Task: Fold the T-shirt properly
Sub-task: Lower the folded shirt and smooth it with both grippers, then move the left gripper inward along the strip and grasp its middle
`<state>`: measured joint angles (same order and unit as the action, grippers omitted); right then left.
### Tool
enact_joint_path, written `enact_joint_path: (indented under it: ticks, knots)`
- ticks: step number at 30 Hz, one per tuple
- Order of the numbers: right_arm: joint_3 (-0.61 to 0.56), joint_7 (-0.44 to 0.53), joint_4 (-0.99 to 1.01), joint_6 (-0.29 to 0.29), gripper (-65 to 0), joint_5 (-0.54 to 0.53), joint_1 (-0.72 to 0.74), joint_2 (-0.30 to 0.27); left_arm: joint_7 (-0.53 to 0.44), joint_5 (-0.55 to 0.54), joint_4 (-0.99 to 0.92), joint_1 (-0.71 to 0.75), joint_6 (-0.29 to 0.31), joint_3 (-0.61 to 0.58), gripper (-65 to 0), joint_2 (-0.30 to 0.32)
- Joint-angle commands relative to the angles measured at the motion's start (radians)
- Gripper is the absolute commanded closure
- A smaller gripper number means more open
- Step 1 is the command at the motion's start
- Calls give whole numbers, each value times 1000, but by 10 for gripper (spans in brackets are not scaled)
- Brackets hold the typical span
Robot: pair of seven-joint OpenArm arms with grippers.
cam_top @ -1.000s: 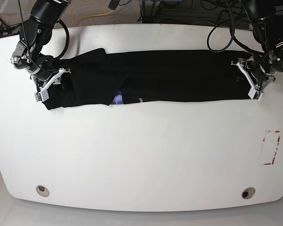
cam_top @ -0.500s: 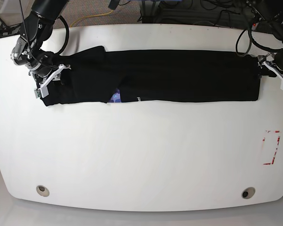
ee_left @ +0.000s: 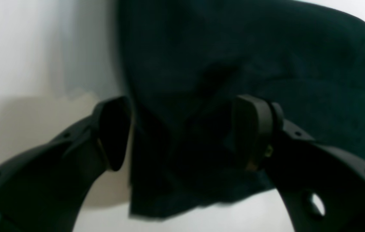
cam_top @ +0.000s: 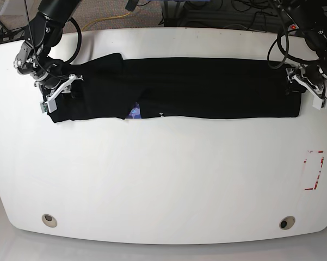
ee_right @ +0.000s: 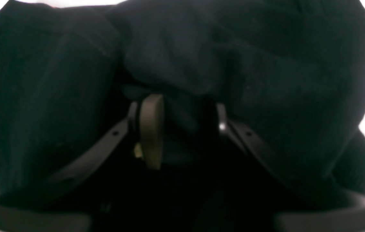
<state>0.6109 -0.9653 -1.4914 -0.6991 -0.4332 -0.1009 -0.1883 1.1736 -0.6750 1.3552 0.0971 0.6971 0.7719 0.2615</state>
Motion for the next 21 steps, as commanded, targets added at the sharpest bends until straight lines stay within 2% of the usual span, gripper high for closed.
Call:
enact_joint_path:
  ticks: [1,3,5,6,7,12,17,21]
  knots:
    - [1,-14,-12,1,-195,3,0,-3,19,11,5,-3,1,4,-410,-1]
    - [1,-14,-12,1,-195,3,0,-1,22,13,5,-3,1,4,-310,-1]
    - [1,-14,-12,1,-195,3,0,-1,24,7,8,-3,1,4,-158,-1]
    - [1,-14,-12,1,-195,3,0,-1,24,7,10,-3,1,4,-104,-1]
    - [1,-14,-12,1,-195,3,0,-1,24,7,13,-3,1,2,-79,-1]
    - [1,-14,-10,1,-195,3,0,-1,24,5,158,13,1,-2,-74,-4]
    - [1,-14,-10,1,-195,3,0,-1,24,5,407,71,1,-162,-74,-8]
    - [1,-14,-7,1,-195,3,0,-1,24,5,551,99,1,-303,-74,-69]
